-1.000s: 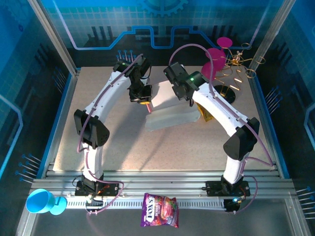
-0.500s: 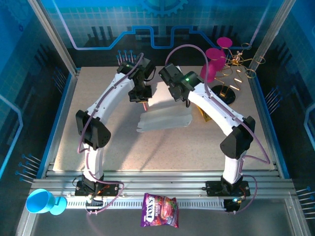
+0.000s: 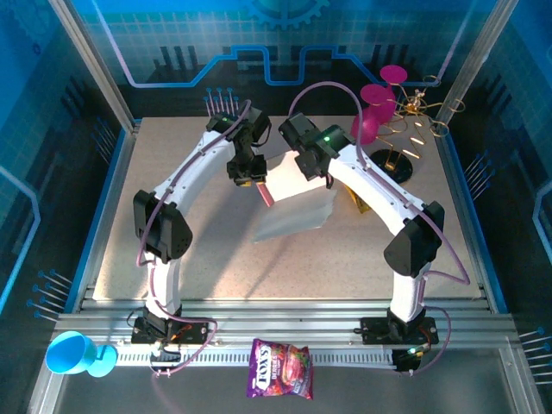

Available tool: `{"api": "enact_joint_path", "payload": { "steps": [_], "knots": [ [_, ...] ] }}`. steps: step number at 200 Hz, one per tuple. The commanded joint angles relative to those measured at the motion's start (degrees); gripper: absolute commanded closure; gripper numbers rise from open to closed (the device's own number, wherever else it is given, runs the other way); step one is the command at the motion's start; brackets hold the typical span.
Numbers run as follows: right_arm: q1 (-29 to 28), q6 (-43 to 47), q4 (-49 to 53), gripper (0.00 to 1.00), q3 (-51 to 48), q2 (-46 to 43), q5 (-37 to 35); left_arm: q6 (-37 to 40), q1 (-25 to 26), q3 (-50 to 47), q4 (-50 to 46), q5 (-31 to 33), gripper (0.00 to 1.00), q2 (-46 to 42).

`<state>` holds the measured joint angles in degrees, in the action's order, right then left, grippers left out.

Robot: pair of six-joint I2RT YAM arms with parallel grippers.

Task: Fold the paper box

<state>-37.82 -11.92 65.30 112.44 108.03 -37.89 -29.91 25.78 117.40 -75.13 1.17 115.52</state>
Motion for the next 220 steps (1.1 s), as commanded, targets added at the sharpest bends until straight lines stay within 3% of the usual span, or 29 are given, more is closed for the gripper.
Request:
{"api": "enact_joint_path", "payload": {
  "steps": [1,33,79,101,141,220],
  "knots": [
    [0.4,0.8,1.3,1.0,-0.2,0.2,2.8,1.2,-0.5,-2.2,2.8,-3.7,0.66,-3.1],
    [0.7,1.0,1.4,1.0,-0.4,0.0,3.5,1.4,-0.6,-5.6,5.8,-4.1,0.55,-5.6],
    [1.6,0.9,1.5,1.0,-0.9,-0.4,4.9,0.6,-1.7,-15.8,13.4,-4.4,0.5,-11.8],
    [1.9,0.8,1.5,1.0,-1.1,-0.6,5.7,-0.4,-3.5,-23.4,20.8,-8.3,0.46,-15.6],
    [2.0,0.6,1.7,1.0,-1.1,-0.7,6.4,-2.3,-4.2,-30.5,30.4,-13.3,0.46,-16.4],
    [2.1,0.2,1.6,1.0,-1.5,-1.2,7.6,-4.3,-4.1,-36.0,37.6,-9.9,0.54,-14.3]
  ]
}}
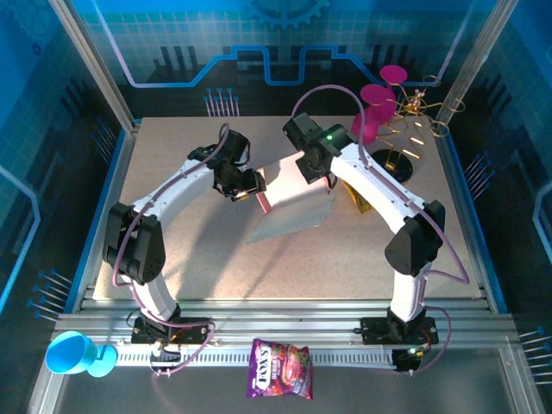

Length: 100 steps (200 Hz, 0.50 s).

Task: Fold the paper box

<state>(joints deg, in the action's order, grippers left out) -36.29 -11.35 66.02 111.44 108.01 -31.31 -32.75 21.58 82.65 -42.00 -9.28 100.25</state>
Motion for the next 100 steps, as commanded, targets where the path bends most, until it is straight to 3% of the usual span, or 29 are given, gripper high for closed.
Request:
{"api": "enact_joint_path", "payload": {
  "steps": [1,26,53,75,100],
  "knots": [
    [0.6,-0.4,0.9,1.0,-0.5,-1.2,1.0,-1.5,0.2,-1.3,4.7,0.6,0.54,1.0],
    [0.6,-0.6,0.9,1.0,-0.4,-1.2,1.3,-2.0,0.7,-1.7,5.9,1.5,0.59,2.6],
    [0.6,-0.9,0.9,1.0,-0.7,-1.5,1.6,-2.9,1.1,-2.8,7.2,2.9,0.72,3.3],
    [0.6,-1.0,0.7,1.0,-1.0,-1.8,1.7,-2.5,1.9,-2.2,5.9,6.6,0.78,3.8],
    [0.5,-1.1,0.5,1.0,-1.5,-2.2,1.3,-2.9,2.9,-0.4,1.8,12.9,0.94,4.5]
  ]
}}
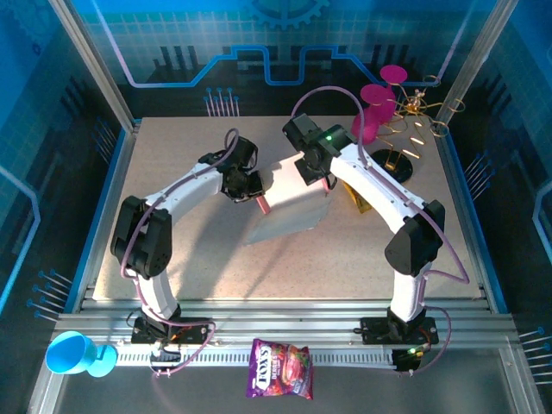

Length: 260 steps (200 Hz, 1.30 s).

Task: Fold the paper box

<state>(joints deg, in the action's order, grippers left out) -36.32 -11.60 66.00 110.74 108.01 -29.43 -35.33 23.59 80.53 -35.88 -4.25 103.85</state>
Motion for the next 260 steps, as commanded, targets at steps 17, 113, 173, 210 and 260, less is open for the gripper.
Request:
{"api": "enact_joint_path", "payload": {
  "steps": [17,113,173,210,260],
  "knots": [
    [0.4,-0.9,0.2,1.0,-1.2,-2.6,-1.0,-1.1,1.7,2.9,-6.9,12.0,1.0,1.1],
    [-0.3,-1.6,-1.6,1.0,-4.8,-3.7,-3.5,-6.0,4.0,5.3,-13.0,19.1,1.0,-0.7],
    [0.3,0.8,-1.9,1.0,-5.8,-1.9,-6.7,-4.6,4.0,10.7,-20.1,13.4,1.0,-0.4],
    [-1.0,1.2,-1.9,1.0,-5.0,-1.3,-8.2,-4.2,3.9,11.2,-21.1,11.7,1.0,-0.3],
    [0.0,0.6,0.6,0.56,1.1,-2.2,4.6,-5.5,3.0,9.4,-19.7,10.4,1.0,-0.9]
  ]
}}
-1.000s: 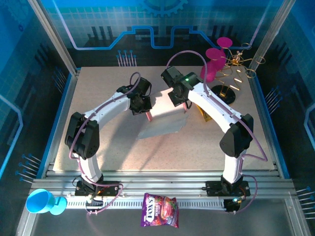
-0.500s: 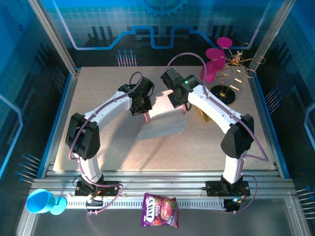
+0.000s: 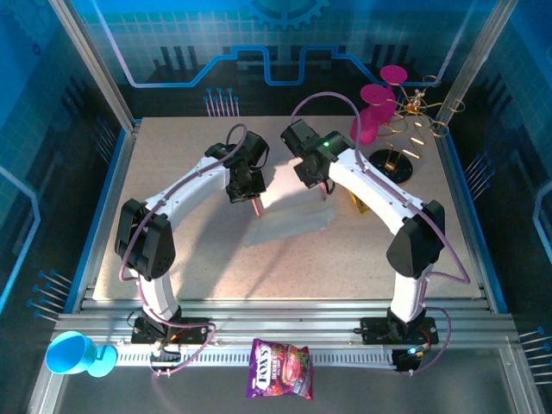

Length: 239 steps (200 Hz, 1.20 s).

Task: Fold the paper box

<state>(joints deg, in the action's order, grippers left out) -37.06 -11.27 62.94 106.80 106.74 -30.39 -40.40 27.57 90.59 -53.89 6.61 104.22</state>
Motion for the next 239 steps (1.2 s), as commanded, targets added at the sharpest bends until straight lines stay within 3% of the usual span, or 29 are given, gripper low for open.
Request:
{"api": "enact_joint_path", "payload": {
  "steps": [1,25,68,95,125,150,206,239],
  "knots": [
    [0.9,0.2,3.7,0.55,5.2,-0.9,5.9,-0.5,-1.1,-0.7,-1.6,-0.5,1.0,-1.2],
    [2.4,-3.0,6.9,0.44,9.5,-1.1,10.9,-1.7,-1.9,-1.7,-0.9,-1.1,1.0,-1.8],
    [6.9,-18.6,12.1,0.41,8.7,-5.8,13.9,-4.0,-3.5,-3.3,-0.9,-1.1,1.0,-2.6],
    [7.1,-33.8,7.9,0.38,-2.8,-16.5,15.0,-5.6,-3.8,-4.7,-0.8,0.4,1.0,-3.2],
    [6.3,-54.5,-1.5,0.41,-20.9,-27.8,23.4,-6.8,-4.0,-4.8,-1.2,0.6,1.0,-2.4],
    [4.6,-65.9,-10.9,0.42,-30.8,-31.3,30.4,-7.1,-4.0,-4.5,-1.2,0.4,1.0,-2.1],
    [0.8,-68.9,-15.3,0.43,-33.2,-27.1,30.7,-7.3,-4.1,-3.9,-1.5,0.4,1.0,-2.0],
    [1.2,-67.3,-17.2,0.54,-33.0,-24.2,30.2,-7.8,-4.0,-4.6,-1.1,-0.1,1.0,-2.7]
  ]
}}
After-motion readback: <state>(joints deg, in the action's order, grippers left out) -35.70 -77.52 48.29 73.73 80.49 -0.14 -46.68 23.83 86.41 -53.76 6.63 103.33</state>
